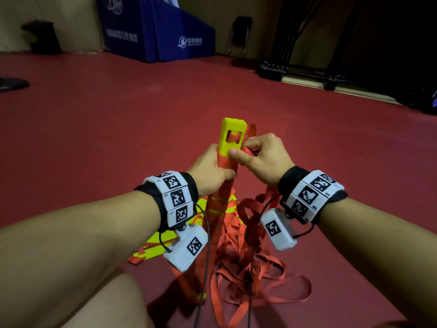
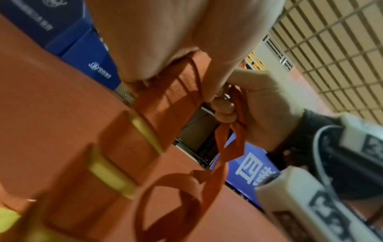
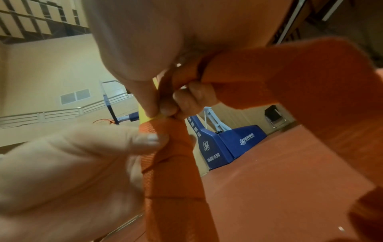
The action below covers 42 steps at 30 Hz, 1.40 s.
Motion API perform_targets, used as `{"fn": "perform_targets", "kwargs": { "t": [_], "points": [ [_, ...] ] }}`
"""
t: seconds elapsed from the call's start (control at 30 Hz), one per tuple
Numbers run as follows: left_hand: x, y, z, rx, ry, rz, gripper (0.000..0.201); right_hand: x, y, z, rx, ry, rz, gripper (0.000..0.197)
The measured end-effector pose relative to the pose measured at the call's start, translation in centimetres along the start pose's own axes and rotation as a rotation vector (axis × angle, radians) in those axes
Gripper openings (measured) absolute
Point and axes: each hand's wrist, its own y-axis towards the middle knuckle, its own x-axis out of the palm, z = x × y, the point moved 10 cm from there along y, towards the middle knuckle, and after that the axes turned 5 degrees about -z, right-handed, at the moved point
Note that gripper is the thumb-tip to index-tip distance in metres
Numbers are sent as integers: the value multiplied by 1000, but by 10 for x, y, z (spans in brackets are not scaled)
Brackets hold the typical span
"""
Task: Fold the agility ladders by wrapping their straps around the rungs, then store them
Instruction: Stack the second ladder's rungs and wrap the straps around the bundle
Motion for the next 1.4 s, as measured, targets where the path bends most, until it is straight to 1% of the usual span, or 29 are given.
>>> {"fn": "perform_targets", "kwargs": {
  "t": [0.07, 0.13, 0.17, 0.23, 0.3, 0.33, 0.37, 0.4, 0.47, 0.5, 0.53, 0.6, 0.67, 0.7, 0.77, 0.87, 0.93, 1.0, 1.1, 1.13, 1.17, 1.23, 1.27, 1.4],
  "points": [
    [-6, -4, 3, 18, 50, 21, 70, 0, -1, 7, 18, 12, -9, 56],
    [-11, -6, 2, 23, 42, 39, 52, 3, -1, 8, 6, -1, -31, 55],
    [-11, -6, 2, 24, 42, 38, 46, 5, 0, 8, -7, -6, -45, 56],
    [-12, -6, 2, 9, 61, 38, 40, 6, 1, 8, -15, -18, -45, 64],
    [-12, -5, 2, -6, 48, 48, 28, 5, 1, 9, -11, -31, -31, 76],
    [-12, -5, 2, -13, 29, 56, 24, 3, 1, 10, -2, -30, -34, 77],
    [-12, -5, 2, -23, 13, 62, 23, 2, 1, 12, 11, -4, -40, 69],
    [-12, -5, 3, -21, 7, 65, 27, 2, 1, 15, 29, 59, -56, 57],
    [-11, -5, 3, -20, -4, 63, 41, 8, 1, 17, 51, 223, -123, 36],
    [-11, -5, 2, -30, -6, 64, 44, 11, 1, 15, 37, 270, -156, 28],
    [-11, -4, 0, -39, -6, 64, 45, 14, 0, 11, 6, 284, -178, 25],
    [-11, -3, -4, -64, -13, 57, 41, 17, -1, 3, -73, 256, -190, 27],
    [-13, -4, -5, -79, -32, 63, 33, 17, -1, -2, -119, 246, -185, 29],
    [-14, -4, -6, -78, -48, 66, 35, 16, -1, -3, -129, 256, -183, 29],
    [-15, -3, -8, -79, -65, 65, 45, 17, -1, 0, -121, 282, -177, 27],
    [-16, -2, -9, -61, -105, 62, 33, 16, 1, 7, -81, 294, -151, 25],
    [-16, 0, -9, -49, -143, 68, 37, 13, 1, 10, -43, 281, -120, 26],
    [-14, 1, -12, -51, -187, 74, 45, 9, 0, 13, 2, 306, -93, 35],
    [-8, -1, -12, -69, -206, 46, 56, 8, 0, 15, 40, 398, -77, 59],
    [-7, -2, -10, -73, -198, 30, 57, 8, -1, 15, 43, 408, -77, 64],
    [-5, -4, -7, -74, -194, 8, 55, 8, -1, 15, 42, 397, -74, 66],
    [-1, -9, -2, -92, -213, -25, 36, 7, -2, 15, 30, 353, -65, 69],
    [0, -11, 0, -103, -229, -34, 30, 7, -2, 17, 25, 326, -59, 69],
    [9, -15, 5, -108, -273, -96, 38, 4, -1, 19, 16, 238, -25, 67]
  ]
}}
